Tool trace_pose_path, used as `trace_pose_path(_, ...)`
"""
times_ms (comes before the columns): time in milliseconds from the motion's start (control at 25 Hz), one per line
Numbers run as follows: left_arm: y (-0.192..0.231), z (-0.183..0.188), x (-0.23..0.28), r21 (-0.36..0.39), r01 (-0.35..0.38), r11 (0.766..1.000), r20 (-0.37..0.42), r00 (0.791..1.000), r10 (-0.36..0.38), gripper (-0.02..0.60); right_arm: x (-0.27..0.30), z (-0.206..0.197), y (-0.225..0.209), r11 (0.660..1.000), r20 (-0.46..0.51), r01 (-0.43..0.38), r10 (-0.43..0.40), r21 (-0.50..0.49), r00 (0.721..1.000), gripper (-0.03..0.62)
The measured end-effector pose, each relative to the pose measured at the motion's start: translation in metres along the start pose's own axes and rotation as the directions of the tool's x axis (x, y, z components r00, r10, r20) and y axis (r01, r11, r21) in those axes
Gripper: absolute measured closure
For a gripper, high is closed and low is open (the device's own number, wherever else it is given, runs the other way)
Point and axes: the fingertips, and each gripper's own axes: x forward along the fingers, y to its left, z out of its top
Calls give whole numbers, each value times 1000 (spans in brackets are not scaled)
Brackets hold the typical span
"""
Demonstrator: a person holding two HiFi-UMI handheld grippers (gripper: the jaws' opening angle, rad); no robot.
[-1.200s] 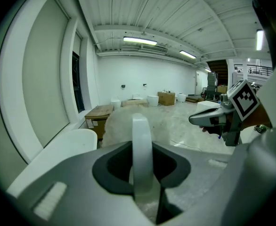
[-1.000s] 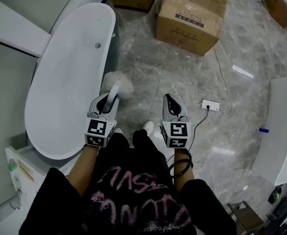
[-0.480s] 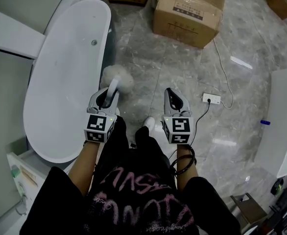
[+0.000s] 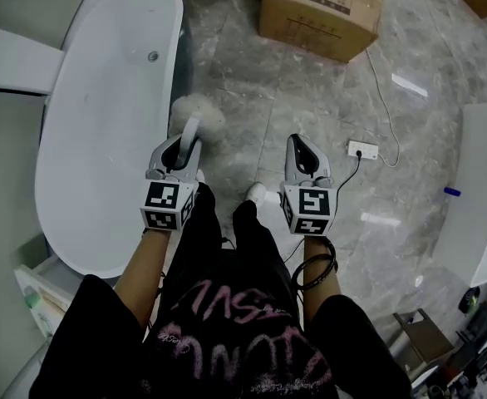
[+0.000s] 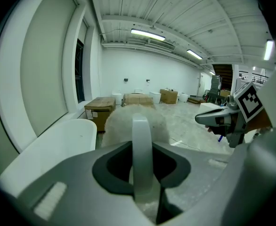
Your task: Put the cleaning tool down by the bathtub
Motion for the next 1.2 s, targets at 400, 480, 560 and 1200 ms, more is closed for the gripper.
trace_pose_path(400,24,-11,32,-2,23,1000,-24,999,-23,499,35,-10,2,999,-19,32,-31,34,999,580)
trace_pose_path(480,26,-16,40,-3,31,1000,-35,999,-31,499,41,-13,2,999,-23,34,-33,40,999,580)
trace_pose_path(560,26,-21,48,1,41,999,-50,998,-41,499,46,-16,-1,998,-29,40,-39,46,999,580)
trace_pose_path(1200,30,-53,119,9,99,995,-102,990,-98,499,87,-58,-19,991,-90,88,-79,100,993,580)
